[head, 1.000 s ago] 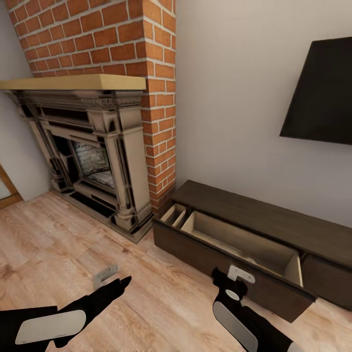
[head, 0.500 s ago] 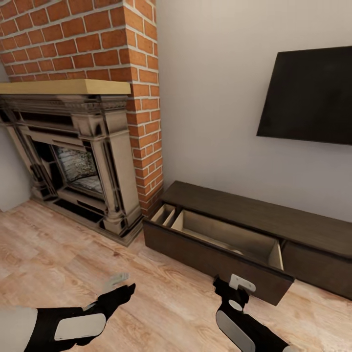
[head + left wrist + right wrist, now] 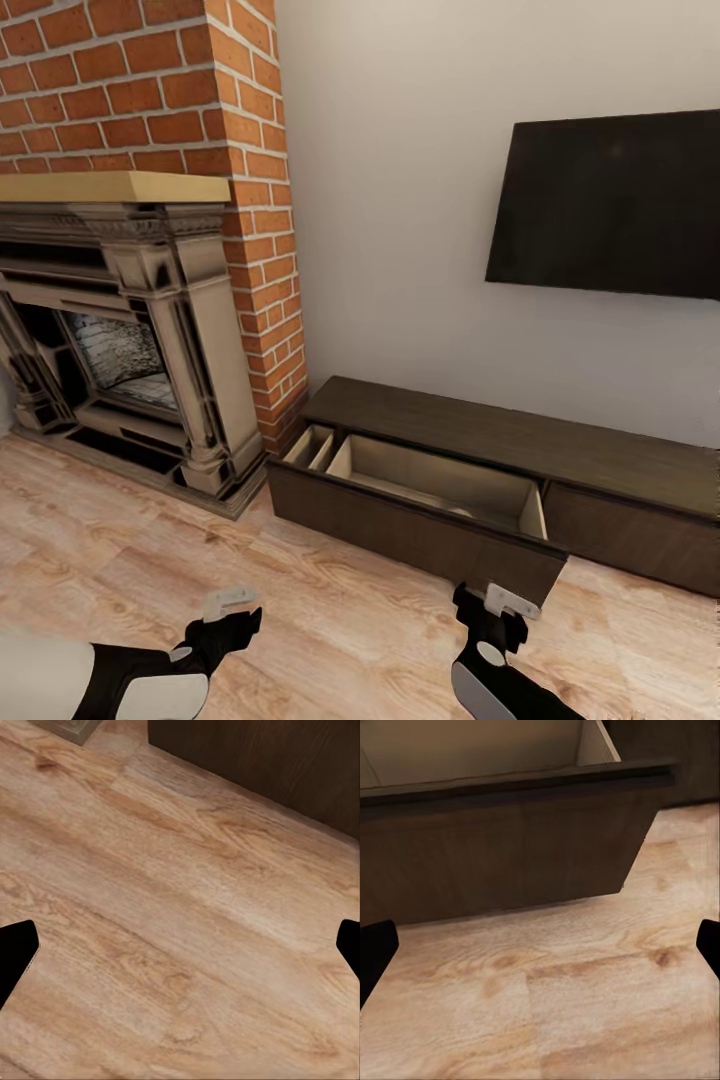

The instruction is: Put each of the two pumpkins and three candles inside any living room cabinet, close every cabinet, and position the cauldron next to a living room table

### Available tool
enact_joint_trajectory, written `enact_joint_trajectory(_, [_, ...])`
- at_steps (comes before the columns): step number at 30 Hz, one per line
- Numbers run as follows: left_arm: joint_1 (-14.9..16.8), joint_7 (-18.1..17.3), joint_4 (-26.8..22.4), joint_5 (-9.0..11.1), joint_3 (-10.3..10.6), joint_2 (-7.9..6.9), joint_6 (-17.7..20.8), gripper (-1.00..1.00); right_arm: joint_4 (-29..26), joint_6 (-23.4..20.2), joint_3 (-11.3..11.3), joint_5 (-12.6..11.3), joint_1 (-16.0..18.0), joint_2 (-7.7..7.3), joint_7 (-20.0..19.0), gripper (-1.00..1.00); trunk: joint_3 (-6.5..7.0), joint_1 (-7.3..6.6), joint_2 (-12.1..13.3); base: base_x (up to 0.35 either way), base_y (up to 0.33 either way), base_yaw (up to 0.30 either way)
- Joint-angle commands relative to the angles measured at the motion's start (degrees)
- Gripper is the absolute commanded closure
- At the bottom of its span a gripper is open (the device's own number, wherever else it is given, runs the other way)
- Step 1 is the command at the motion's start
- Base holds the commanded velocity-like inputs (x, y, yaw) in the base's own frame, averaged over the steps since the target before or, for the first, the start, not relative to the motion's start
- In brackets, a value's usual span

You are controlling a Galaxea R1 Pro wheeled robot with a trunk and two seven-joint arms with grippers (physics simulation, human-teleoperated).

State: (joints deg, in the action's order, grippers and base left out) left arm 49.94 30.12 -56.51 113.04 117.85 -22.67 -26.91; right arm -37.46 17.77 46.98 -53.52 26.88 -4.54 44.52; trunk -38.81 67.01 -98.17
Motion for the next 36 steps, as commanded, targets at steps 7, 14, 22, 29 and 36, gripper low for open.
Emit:
enact_joint_trajectory(7, [0.07,0.15,0.16,0.30,2.89,1.48,-0.57,-1.00,2.18,3.34,0.68,-0.45,-1.58,0.93,-0.78,-1.00,0.49,0.00,-0.03,0.000,0.281,-0.205])
enact_joint_trajectory(14, [0.07,0.17,0.17,0.32,4.17,2.52,-0.54,-1.00,3.90,3.49,1.54,0.19,-2.32,1.20,-1.87,-1.00,1.03,0.00,-0.03,0.014,0.311,-0.205])
enact_joint_trajectory(22, [0.07,0.03,0.17,0.33,4.41,3.26,-0.51,-1.00,5.98,6.21,2.45,1.28,-2.36,1.46,-5.03,-1.00,1.49,0.00,-0.03,0.237,0.254,-0.153])
enact_joint_trajectory(29, [0.07,0.16,0.18,0.32,4.41,3.29,-0.59,-1.00,6.48,6.56,2.51,1.30,-2.37,1.47,-5.27,-1.00,1.53,0.00,-0.03,0.134,0.123,-0.015])
enact_joint_trajectory(36, [0.07,0.28,0.08,0.27,4.02,3.22,-0.84,-1.00,6.60,6.57,2.43,1.21,-2.39,1.46,-6.12,-1.00,1.17,0.44,-0.84,0.007,0.006,-0.001])
